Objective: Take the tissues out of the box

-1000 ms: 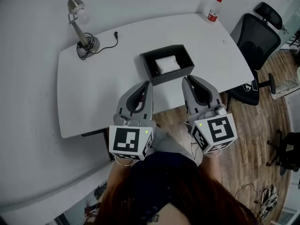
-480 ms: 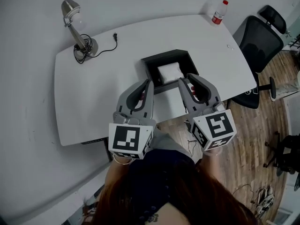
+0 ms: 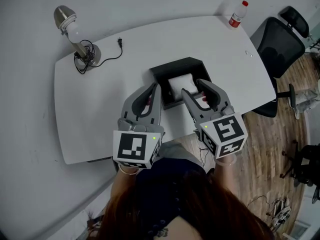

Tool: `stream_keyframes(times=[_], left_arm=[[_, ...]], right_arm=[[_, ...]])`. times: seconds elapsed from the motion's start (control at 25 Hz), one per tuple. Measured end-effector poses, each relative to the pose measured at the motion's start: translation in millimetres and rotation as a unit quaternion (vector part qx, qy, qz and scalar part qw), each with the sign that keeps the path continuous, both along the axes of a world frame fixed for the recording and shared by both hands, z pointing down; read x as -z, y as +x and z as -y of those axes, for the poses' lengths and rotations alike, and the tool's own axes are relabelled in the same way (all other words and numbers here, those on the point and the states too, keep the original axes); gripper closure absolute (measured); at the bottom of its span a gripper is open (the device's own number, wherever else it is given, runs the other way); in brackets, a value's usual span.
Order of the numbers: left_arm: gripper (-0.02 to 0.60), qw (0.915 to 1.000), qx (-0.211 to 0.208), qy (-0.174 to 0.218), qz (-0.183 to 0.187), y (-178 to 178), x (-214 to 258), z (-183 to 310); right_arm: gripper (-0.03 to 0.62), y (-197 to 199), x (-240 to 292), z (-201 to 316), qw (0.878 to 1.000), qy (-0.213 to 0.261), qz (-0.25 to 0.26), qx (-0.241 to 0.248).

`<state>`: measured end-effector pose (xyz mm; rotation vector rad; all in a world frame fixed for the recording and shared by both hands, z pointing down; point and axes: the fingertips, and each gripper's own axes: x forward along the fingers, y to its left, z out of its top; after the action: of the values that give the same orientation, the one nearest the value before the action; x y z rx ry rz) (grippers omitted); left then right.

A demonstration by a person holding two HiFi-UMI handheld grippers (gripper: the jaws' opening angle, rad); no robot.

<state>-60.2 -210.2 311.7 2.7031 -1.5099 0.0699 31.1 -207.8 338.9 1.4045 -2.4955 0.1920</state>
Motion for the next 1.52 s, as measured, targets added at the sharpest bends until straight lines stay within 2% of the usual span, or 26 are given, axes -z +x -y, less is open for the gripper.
stream_keyframes(times=[0.52,1.04,1.52], left_arm=[[0.56,0.9999,-0.002,-0.016,0.002,-4,-11,26],[0.56,0.9985,-0.029,-0.046,-0.011,-15,-22,50],[0.56,0.9957,-0.047,-0.075,-0.025,-4,-42,66]], right_arm=[[0.319,-5,-42,29,0.996,-0.075,-0.046,0.015],[0.283,-9,-76,43,0.984,-0.152,-0.092,-0.012],[0.264,2,-107,41,0.968,-0.216,-0.129,-0.025]])
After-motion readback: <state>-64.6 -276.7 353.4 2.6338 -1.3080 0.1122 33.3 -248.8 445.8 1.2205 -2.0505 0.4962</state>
